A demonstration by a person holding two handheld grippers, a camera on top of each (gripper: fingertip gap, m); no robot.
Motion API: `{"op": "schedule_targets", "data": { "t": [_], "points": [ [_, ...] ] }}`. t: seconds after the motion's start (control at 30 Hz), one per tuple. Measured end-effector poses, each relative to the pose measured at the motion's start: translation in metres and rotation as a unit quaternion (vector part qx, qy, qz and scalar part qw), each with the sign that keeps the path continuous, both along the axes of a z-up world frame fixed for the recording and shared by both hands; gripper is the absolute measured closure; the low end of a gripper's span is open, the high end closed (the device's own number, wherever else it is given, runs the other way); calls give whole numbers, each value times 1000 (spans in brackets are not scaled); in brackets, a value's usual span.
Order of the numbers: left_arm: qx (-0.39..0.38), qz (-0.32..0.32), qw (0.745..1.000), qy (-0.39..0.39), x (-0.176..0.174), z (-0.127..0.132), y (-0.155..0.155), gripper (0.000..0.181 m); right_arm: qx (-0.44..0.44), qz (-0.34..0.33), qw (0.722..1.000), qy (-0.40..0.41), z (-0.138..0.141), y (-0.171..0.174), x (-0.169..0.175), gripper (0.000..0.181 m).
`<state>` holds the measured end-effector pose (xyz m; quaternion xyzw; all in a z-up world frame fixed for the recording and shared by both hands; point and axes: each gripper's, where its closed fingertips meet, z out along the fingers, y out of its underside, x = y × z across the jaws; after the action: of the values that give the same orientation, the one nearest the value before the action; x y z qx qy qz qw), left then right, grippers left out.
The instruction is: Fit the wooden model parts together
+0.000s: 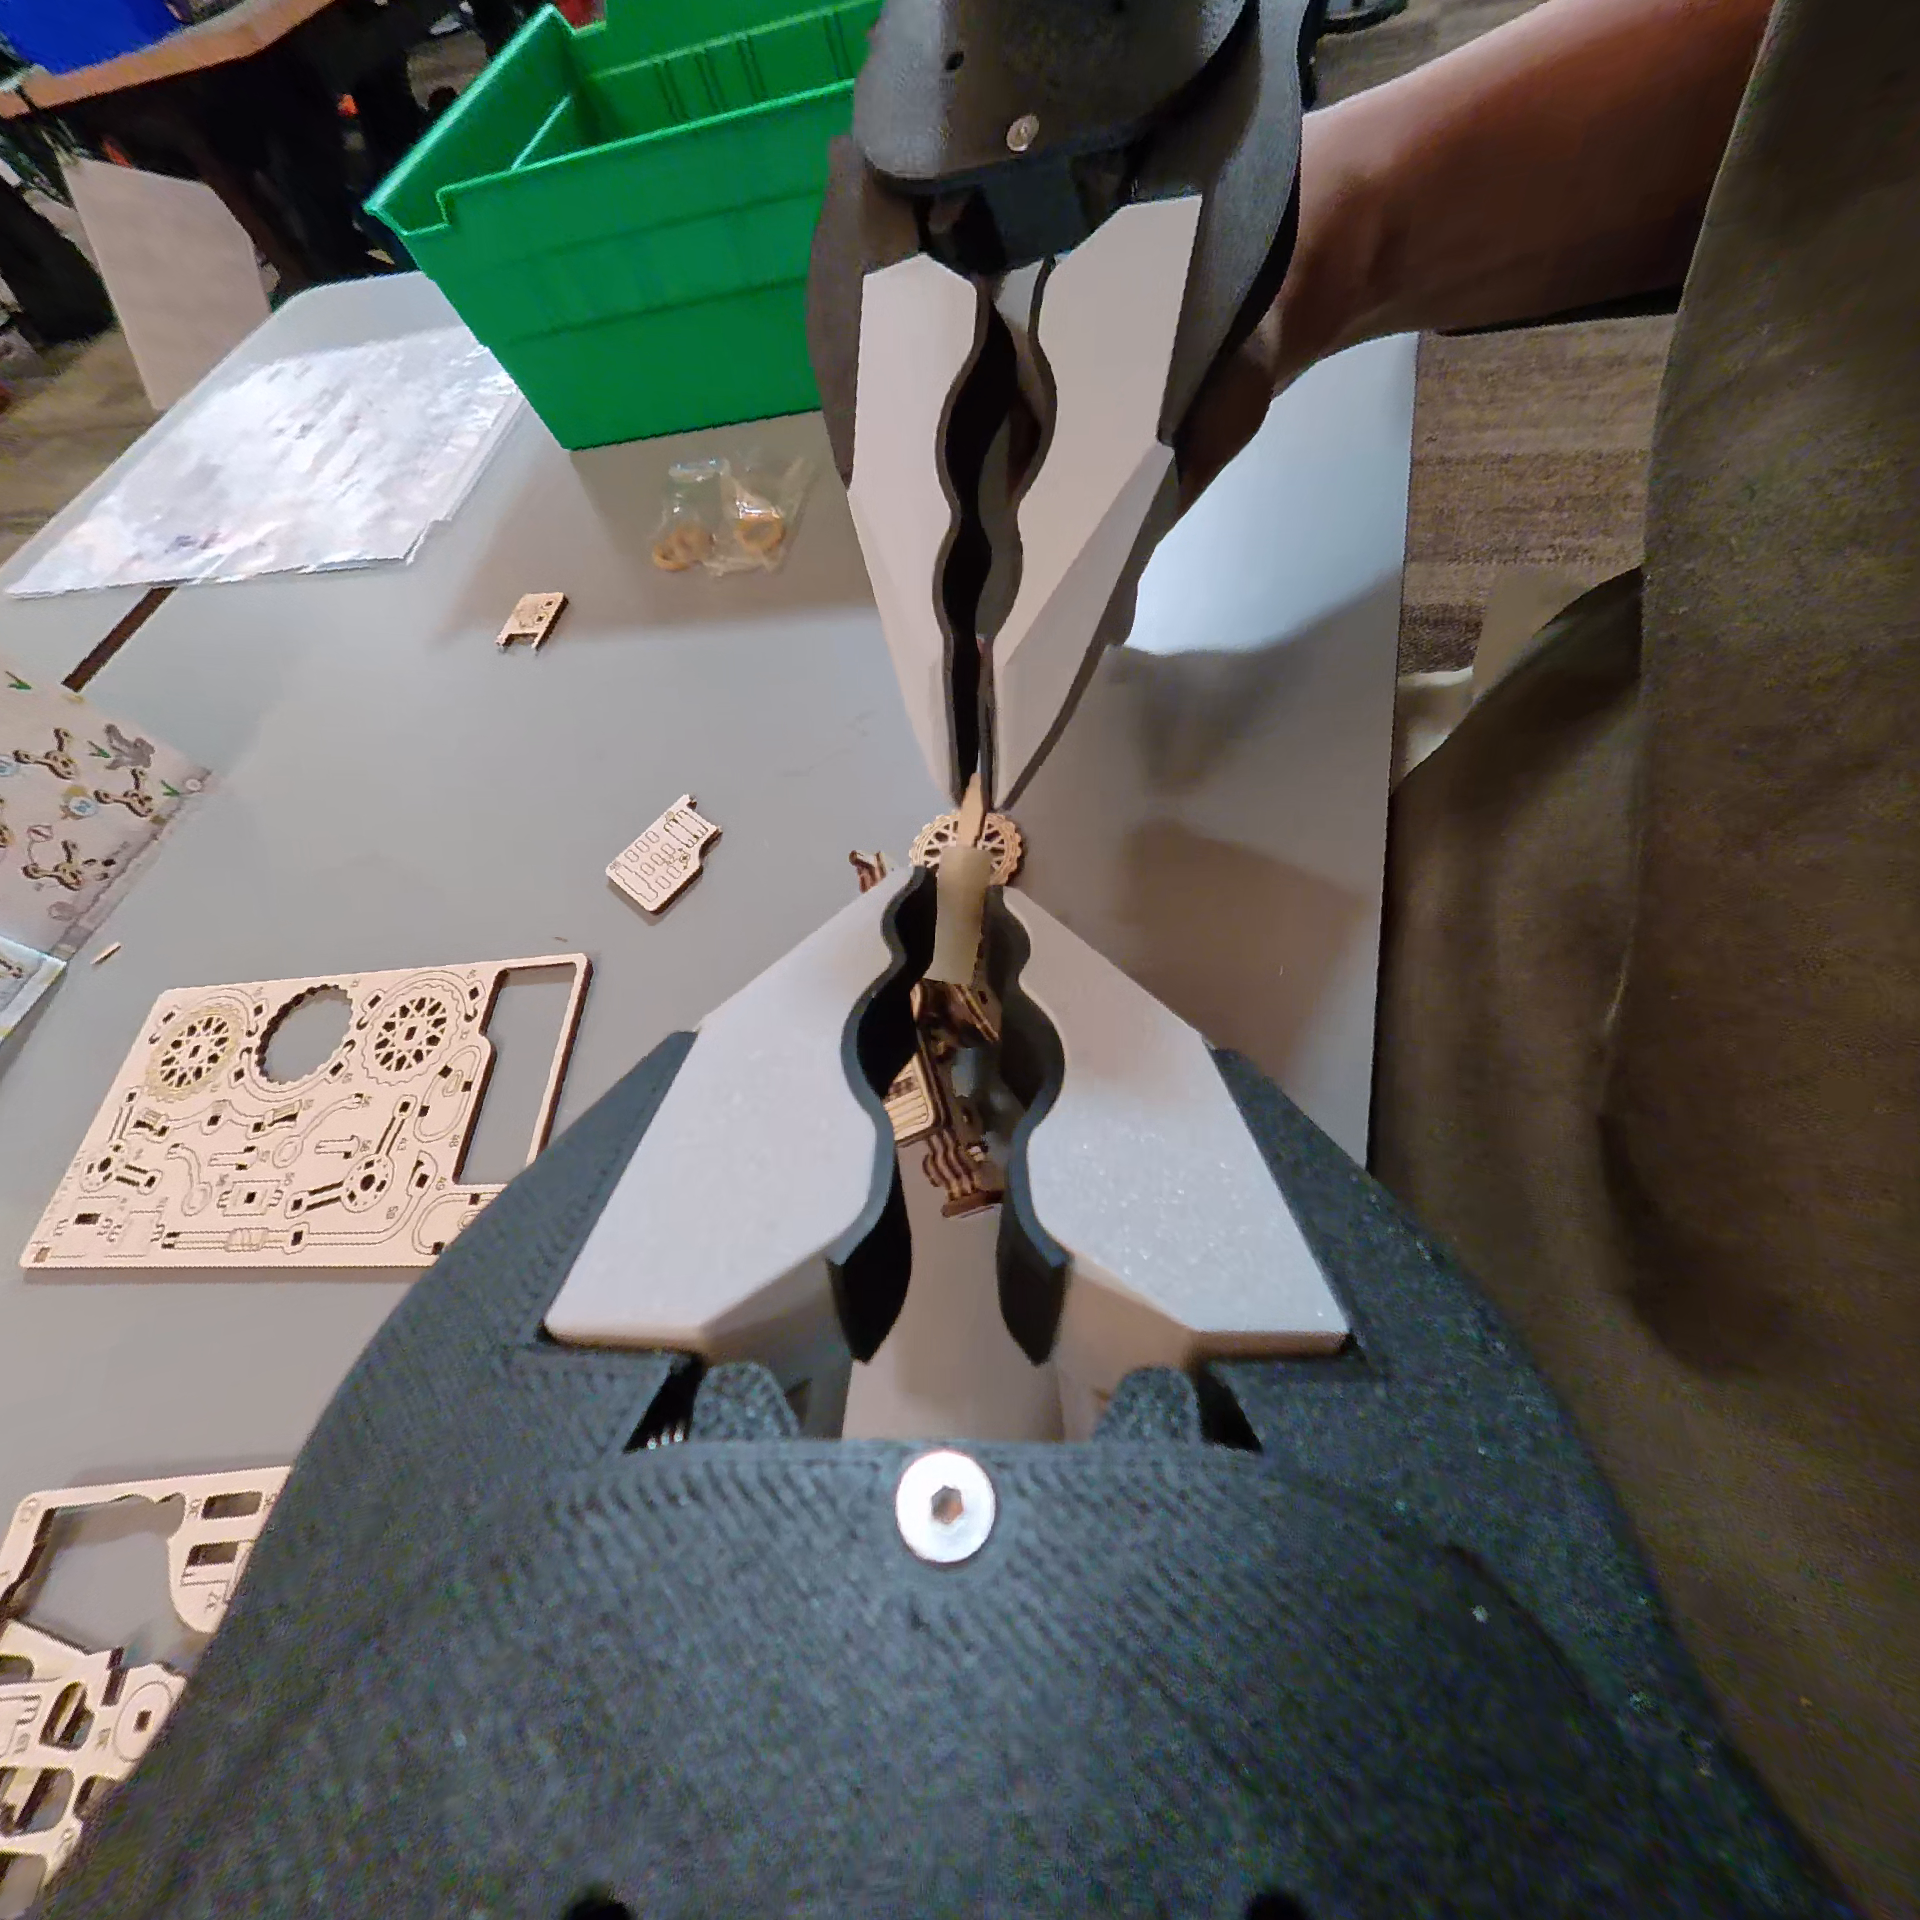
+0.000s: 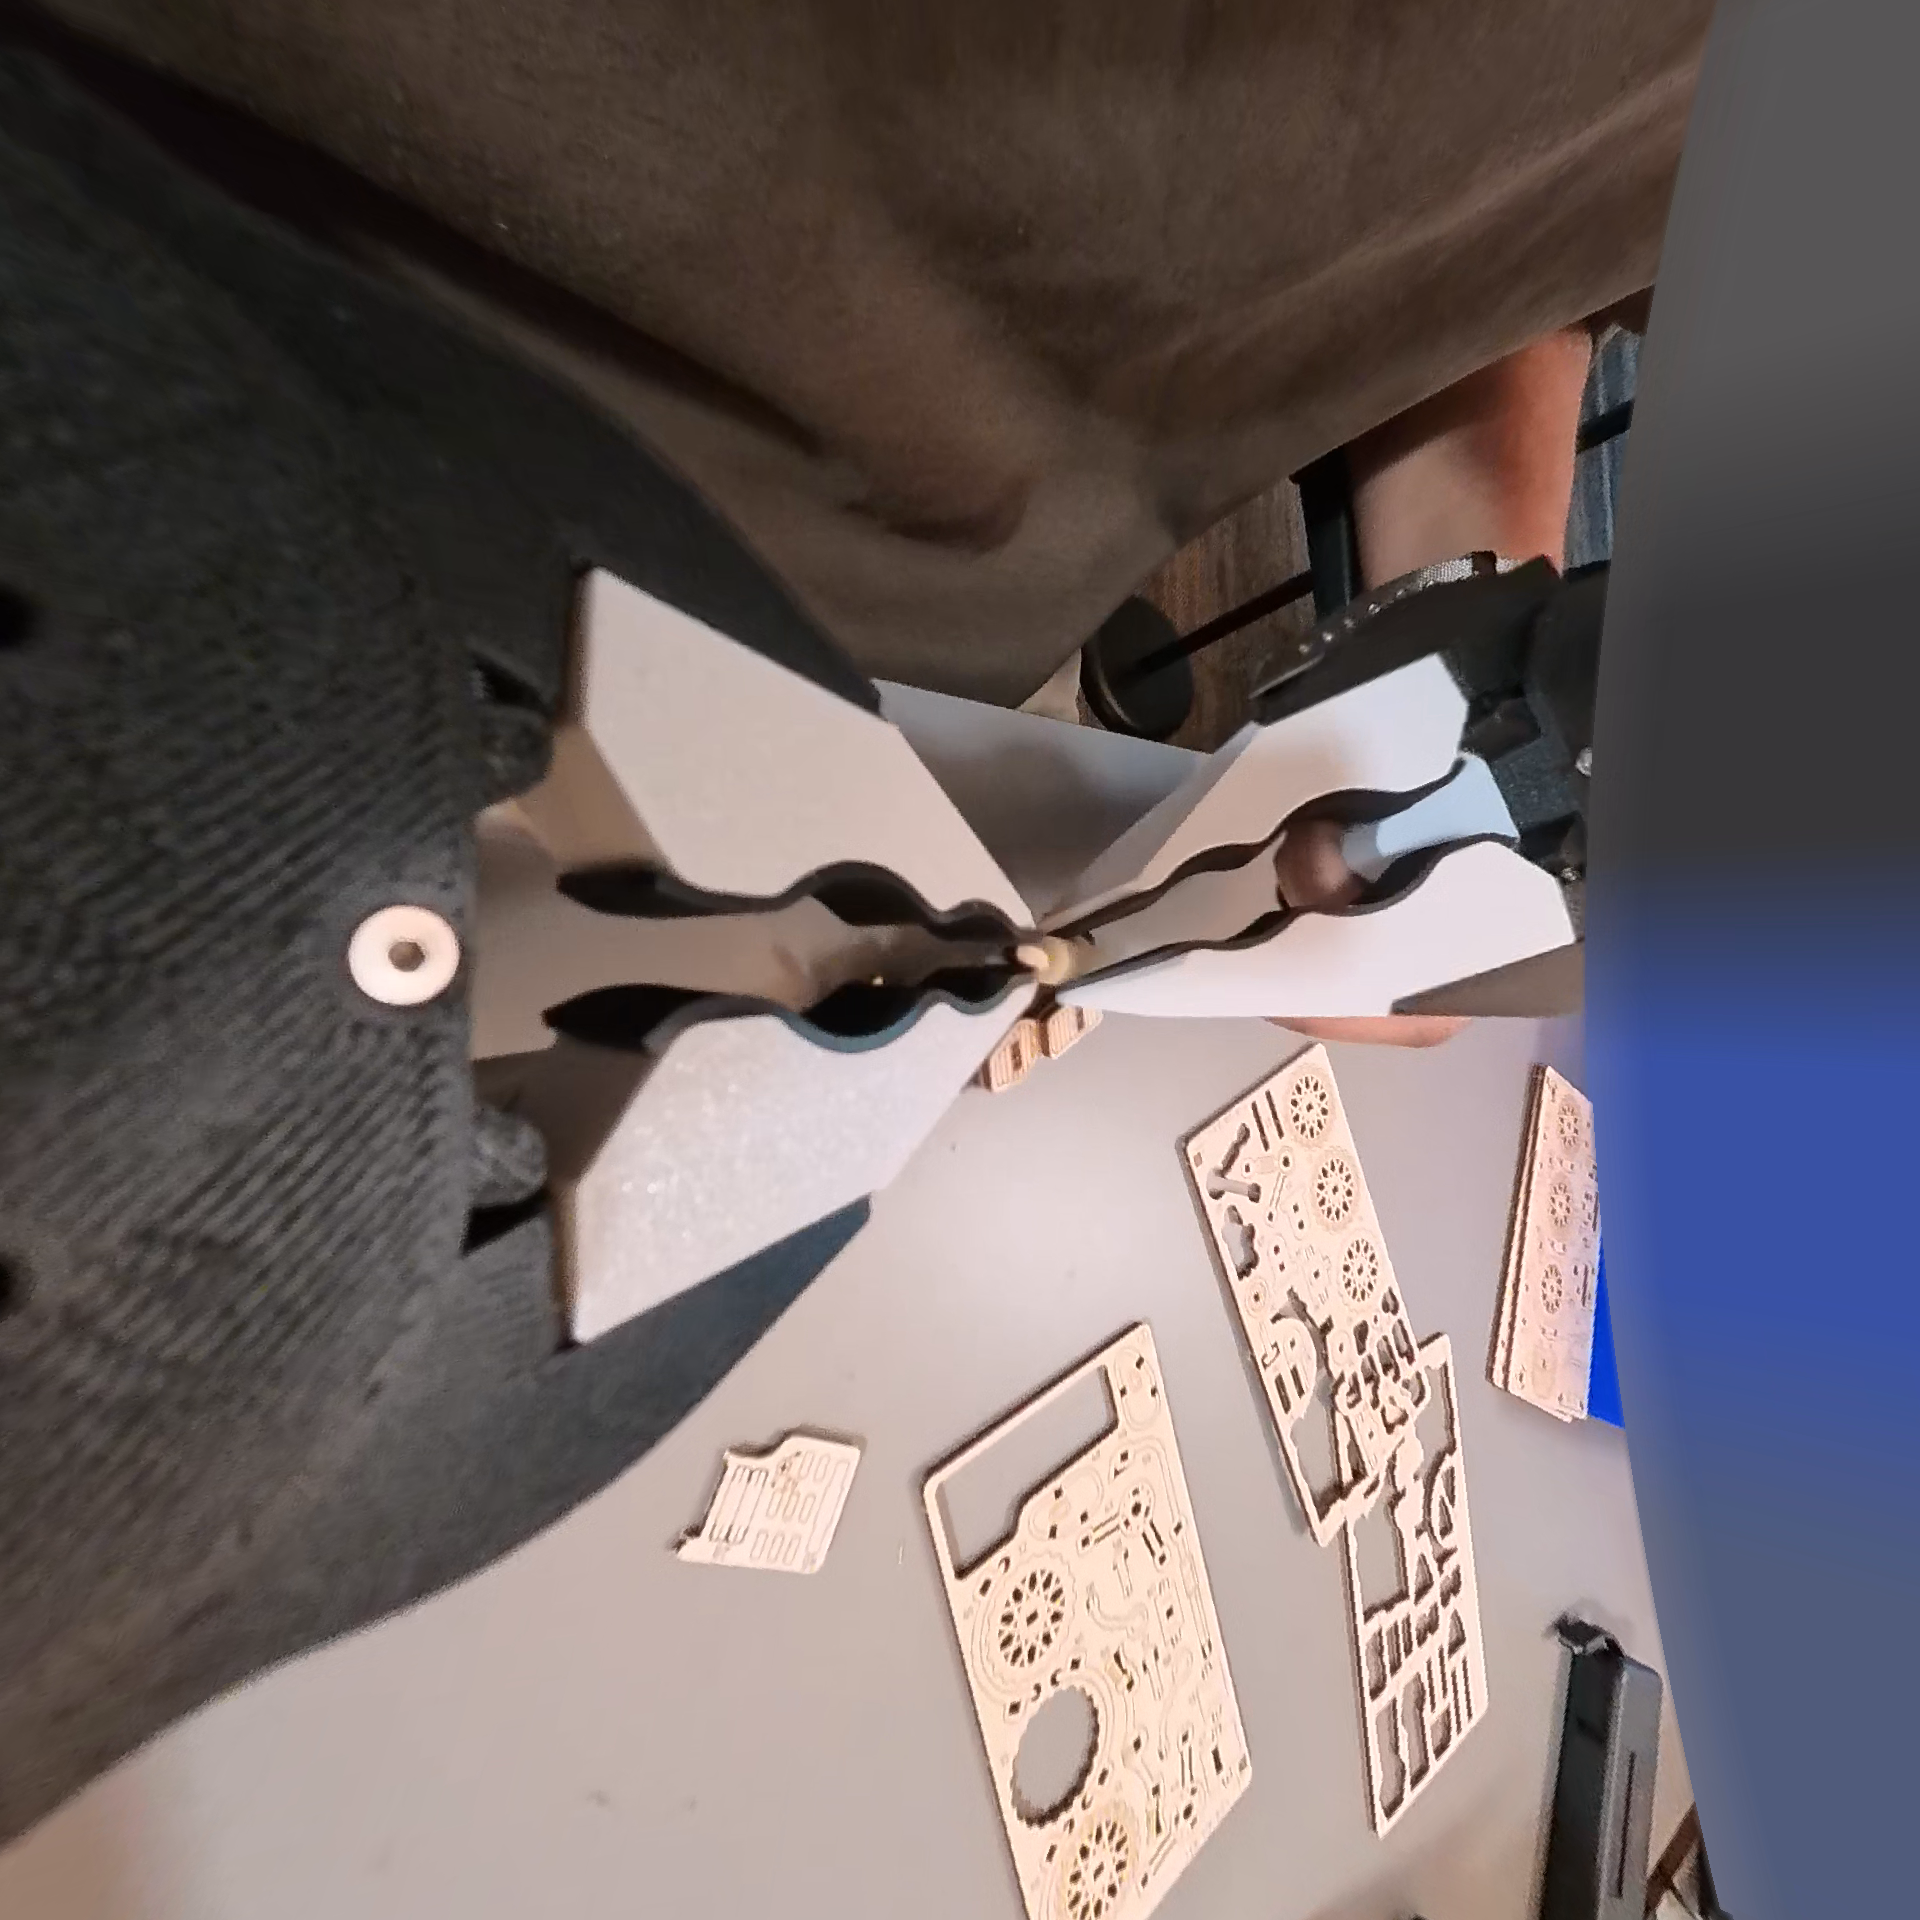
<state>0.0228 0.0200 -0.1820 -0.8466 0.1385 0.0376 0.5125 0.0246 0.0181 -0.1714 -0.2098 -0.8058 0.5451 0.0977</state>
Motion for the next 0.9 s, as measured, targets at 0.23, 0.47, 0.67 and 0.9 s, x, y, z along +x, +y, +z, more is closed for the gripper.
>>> {"op": "schedule_targets", "data": {
  "t": [0.23, 0.47, 0.67, 0.9],
  "points": [
    [4, 5, 1000, -3, -2, 2, 0, 175, 2, -7, 1000, 0, 0, 1, -2, 180],
    [13, 20, 1000, -6, -7, 7, 1, 174, -47, -67, 997, 16, 21, 24, -17, 180],
    [45, 81, 995, -29, -26, 28, 7, 174, -171, -145, 974, 14, 57, 72, -18, 180],
    [-31, 90, 989, -114, -39, 42, 54, 174, -129, -288, 945, 81, 56, 143, 15, 180]
  ]
}}
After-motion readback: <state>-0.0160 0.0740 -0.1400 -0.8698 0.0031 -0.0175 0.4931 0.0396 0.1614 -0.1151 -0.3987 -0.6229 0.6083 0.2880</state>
